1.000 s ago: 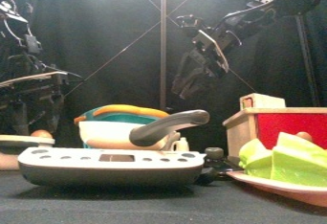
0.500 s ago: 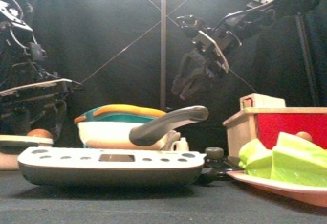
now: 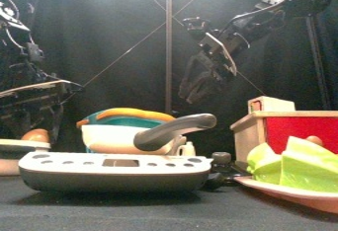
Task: Grab egg
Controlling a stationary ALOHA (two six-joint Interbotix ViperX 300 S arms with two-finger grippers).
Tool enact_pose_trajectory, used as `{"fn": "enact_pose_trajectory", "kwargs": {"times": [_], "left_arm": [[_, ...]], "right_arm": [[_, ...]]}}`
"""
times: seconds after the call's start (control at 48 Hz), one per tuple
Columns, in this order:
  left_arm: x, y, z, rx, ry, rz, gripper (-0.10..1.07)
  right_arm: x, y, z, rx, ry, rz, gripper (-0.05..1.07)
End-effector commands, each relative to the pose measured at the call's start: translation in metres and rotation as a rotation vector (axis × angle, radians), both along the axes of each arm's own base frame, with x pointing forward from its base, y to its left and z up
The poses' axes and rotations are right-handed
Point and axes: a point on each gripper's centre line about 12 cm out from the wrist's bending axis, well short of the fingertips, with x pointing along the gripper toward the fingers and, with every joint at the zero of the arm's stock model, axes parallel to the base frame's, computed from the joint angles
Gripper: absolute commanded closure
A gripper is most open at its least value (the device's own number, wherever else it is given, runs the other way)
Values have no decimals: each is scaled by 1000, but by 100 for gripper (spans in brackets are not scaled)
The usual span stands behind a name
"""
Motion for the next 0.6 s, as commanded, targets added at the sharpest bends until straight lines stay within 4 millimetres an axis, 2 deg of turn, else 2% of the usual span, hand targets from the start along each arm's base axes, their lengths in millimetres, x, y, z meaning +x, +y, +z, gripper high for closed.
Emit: {"fn": "enact_pose_trajectory", "kwargs": {"times": [0.0, 0.312, 0.583], "left_arm": [[3, -1, 7, 6, -27, -8, 18], [1, -1, 24, 27, -107, -19, 19], [-3, -6, 25, 28, -123, -41, 19]], "right_arm": [[0, -1, 13, 1, -37, -3, 14], [-1, -1, 12, 2, -36, -3, 14], [-1, -1, 12, 2, -36, -3, 14]]}}
